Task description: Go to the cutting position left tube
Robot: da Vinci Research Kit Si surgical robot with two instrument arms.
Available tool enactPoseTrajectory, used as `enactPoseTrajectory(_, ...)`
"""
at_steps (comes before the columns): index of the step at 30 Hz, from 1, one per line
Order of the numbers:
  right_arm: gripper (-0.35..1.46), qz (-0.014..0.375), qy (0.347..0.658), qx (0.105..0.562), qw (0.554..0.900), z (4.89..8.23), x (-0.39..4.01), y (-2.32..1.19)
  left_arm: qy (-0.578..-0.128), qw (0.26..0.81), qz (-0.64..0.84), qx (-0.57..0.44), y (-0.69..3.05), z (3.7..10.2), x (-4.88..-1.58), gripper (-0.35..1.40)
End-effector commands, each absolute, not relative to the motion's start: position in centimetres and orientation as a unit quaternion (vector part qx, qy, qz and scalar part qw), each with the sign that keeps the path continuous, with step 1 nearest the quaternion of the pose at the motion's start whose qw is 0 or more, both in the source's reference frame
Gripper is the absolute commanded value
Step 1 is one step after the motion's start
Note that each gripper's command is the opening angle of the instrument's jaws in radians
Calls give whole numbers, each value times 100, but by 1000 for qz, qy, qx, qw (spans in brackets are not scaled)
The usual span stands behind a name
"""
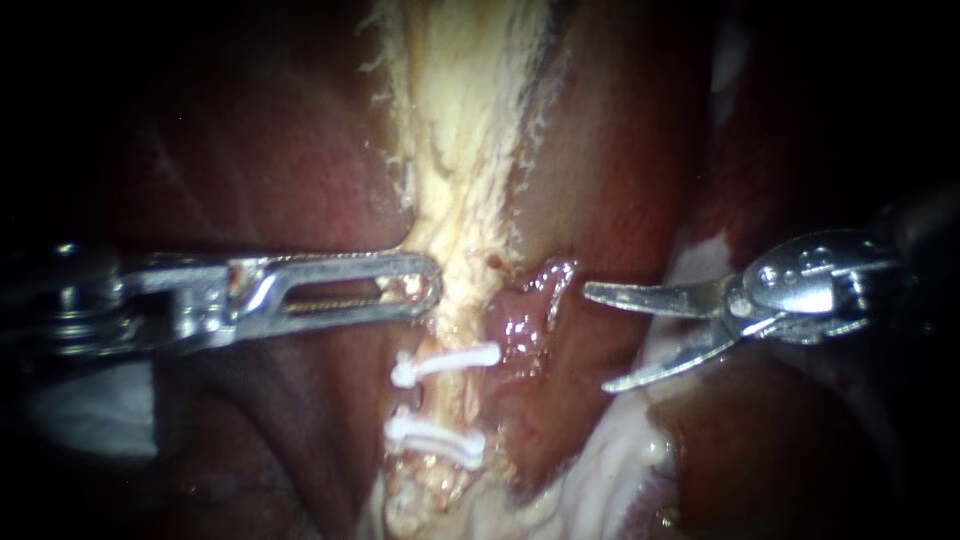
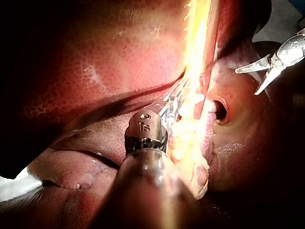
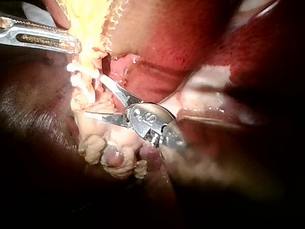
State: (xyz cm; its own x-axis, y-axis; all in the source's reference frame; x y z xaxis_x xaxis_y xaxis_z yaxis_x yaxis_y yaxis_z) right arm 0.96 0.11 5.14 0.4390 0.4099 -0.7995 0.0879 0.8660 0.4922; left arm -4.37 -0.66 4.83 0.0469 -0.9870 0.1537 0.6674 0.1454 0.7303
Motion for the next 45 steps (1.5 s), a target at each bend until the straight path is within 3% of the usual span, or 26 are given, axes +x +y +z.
enactPoseTrajectory(1,143,98,521,241,813,514,96,11,-329,682,-607,243,-66,482,-436,-35)
enactPoseTrajectory(13,143,84,528,263,803,523,107,-6,-327,682,-606,246,-62,457,-408,-35)
enactPoseTrajectory(26,143,99,510,332,787,564,169,-47,-330,675,-619,228,-45,432,-359,-35)
enactPoseTrajectory(34,143,106,506,360,777,591,213,-62,-333,672,-621,226,-47,422,-358,-35)
enactPoseTrajectory(45,143,114,492,382,774,612,242,-76,-334,671,-622,226,-50,416,-359,-35)
